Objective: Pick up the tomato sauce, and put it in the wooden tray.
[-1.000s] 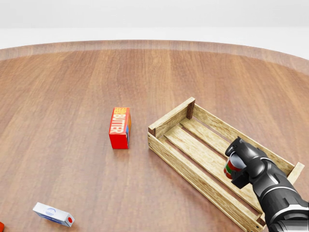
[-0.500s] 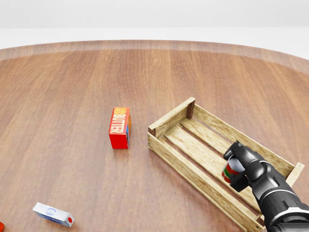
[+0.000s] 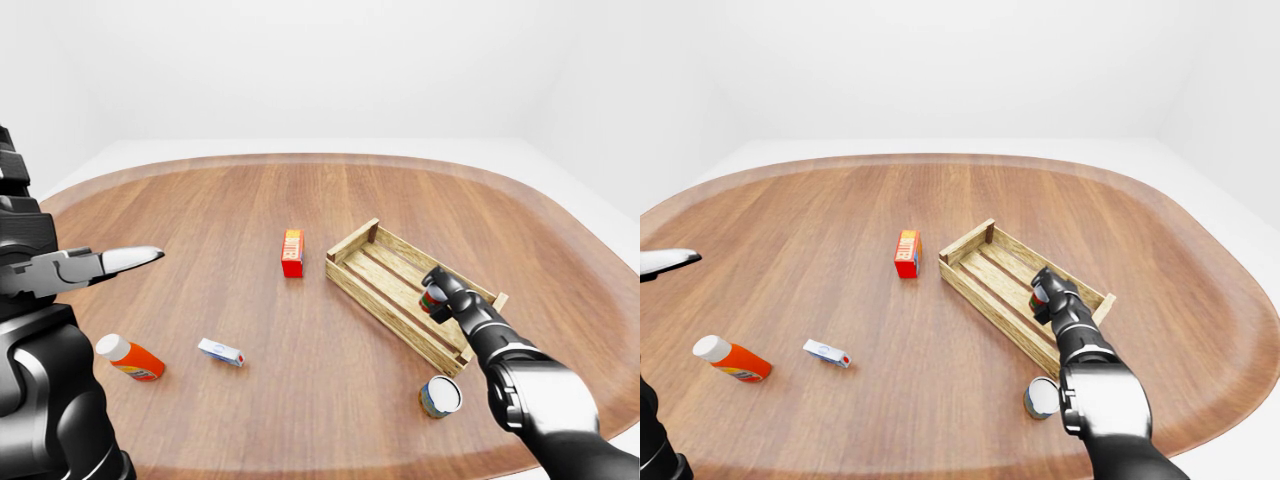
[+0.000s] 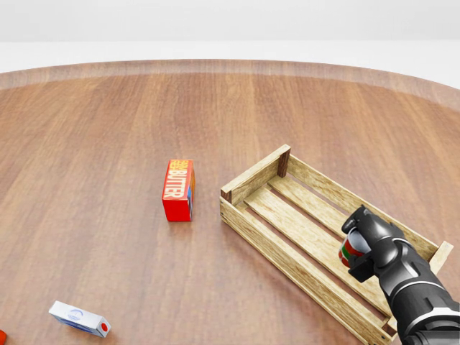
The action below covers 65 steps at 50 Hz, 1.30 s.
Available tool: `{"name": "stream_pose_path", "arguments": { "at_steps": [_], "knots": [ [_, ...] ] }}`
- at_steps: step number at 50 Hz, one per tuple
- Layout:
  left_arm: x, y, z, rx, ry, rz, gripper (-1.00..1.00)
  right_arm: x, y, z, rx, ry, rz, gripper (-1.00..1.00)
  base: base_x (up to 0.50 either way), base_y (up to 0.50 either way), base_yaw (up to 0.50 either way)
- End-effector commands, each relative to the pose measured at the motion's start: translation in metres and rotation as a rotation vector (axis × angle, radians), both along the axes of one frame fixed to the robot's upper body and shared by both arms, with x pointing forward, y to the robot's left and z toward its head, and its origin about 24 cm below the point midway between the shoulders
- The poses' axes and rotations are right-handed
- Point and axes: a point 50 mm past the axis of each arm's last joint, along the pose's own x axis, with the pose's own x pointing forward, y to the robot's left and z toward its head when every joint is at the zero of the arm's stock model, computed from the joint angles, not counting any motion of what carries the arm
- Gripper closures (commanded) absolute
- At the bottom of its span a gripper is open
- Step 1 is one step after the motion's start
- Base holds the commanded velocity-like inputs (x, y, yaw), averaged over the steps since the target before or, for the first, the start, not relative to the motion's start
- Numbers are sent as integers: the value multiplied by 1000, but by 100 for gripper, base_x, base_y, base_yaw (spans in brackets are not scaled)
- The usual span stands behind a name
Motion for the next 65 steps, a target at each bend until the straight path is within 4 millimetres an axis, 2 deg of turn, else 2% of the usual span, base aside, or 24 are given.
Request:
{"name": "stream_pose_path", "arguments": {
  "at_steps": [1,35,38,39,40,42,65],
  "knots": [
    [0,0,0,-1,-2,-1,-100,1,-2,3,-21,-18,-7,98,0,0,0],
    [0,0,0,-1,0,-2,-100,-2,-4,0,-21,-8,-24,97,0,0,0],
    [0,0,-1,1,3,-2,-100,0,-5,2,-71,-46,-42,92,0,0,0],
    [0,0,-1,1,2,-3,-100,-2,-3,-1,13,13,-33,11,0,0,0],
    [0,0,-1,1,2,-2,-100,-1,-1,-1,28,-8,-35,-100,0,0,0],
    [0,0,0,1,1,-2,-100,-2,-2,-2,-31,8,-16,-100,0,0,0],
    [0,0,-1,2,1,0,-100,-9,-3,-11,-5,27,-39,-100,0,0,0]
  ]
}}
